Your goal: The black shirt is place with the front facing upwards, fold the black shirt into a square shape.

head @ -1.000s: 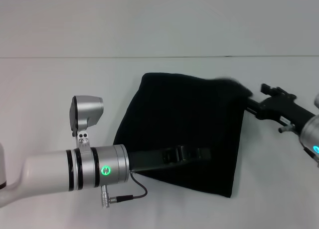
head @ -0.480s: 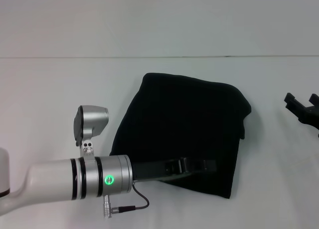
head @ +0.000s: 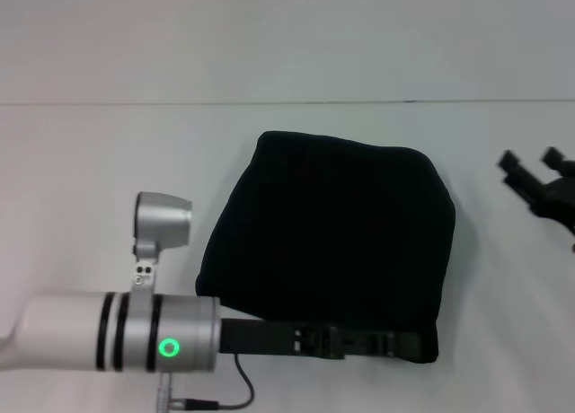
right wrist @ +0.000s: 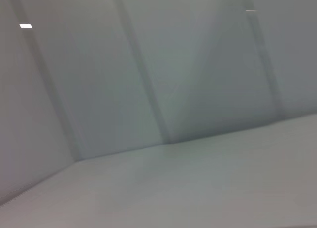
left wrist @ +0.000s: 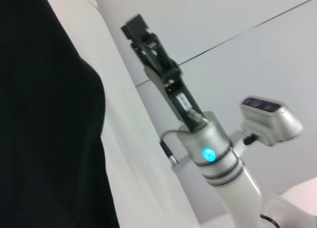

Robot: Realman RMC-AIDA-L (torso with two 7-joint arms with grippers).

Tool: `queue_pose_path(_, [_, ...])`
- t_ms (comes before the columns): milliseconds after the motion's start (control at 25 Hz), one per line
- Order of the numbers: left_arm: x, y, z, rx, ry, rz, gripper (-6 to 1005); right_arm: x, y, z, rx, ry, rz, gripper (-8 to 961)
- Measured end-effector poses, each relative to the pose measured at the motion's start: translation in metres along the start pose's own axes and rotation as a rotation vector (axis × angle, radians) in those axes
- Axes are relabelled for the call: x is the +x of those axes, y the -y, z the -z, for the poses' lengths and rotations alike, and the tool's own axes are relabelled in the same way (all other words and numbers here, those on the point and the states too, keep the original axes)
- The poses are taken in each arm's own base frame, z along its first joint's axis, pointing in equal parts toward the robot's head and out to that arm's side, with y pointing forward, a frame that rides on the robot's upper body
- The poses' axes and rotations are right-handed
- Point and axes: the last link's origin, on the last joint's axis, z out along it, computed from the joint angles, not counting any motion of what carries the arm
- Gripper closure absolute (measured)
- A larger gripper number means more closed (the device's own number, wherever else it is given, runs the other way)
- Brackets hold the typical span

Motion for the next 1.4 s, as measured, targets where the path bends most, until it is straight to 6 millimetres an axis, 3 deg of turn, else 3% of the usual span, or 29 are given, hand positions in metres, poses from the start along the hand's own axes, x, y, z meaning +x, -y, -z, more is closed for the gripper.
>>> queue_pose_path(200, [0.014, 0.003, 0.032, 0.060, -0.148, -0.144, 288, 0.006, -0.041, -0.010, -0.266, -0.065, 0.118, 145])
queue_pose_path(320, [0.026, 0.007, 0.055, 0.103, -0.271, -0.162, 202, 0.016, -0.056, -0.014, -0.345, -0.134, 0.164, 145])
queue_pose_path(560, [0.041, 0.024, 0.090, 0.207, -0.475, -0.084, 63, 0.039, -0.052, -0.012, -0.287, -0.258, 0.159, 145])
queue_pose_path(680, [0.047, 0.033, 0.101, 0.265, -0.559, -0.052, 63, 0.044, -0.047, -0.009, -0.253, -0.288, 0.159, 145])
queue_pose_path(920, [0.068, 0.042, 0.107, 0.338, -0.596, 0.019, 63, 0.040, -0.046, -0.003, -0.265, -0.247, 0.142, 145])
queue_pose_path(1120, [0.108, 0.043, 0.109, 0.433, -0.521, 0.045, 63, 0.030, -0.051, 0.021, -0.370, -0.145, 0.142, 145])
queue_pose_path(1200, [0.130, 0.047, 0.103, 0.551, -0.453, -0.008, 63, 0.030, -0.053, 0.032, -0.419, -0.139, 0.154, 145])
queue_pose_path(1400, [0.151, 0.051, 0.093, 0.691, -0.383, -0.110, 62, 0.041, -0.063, 0.056, -0.542, -0.194, 0.171, 145])
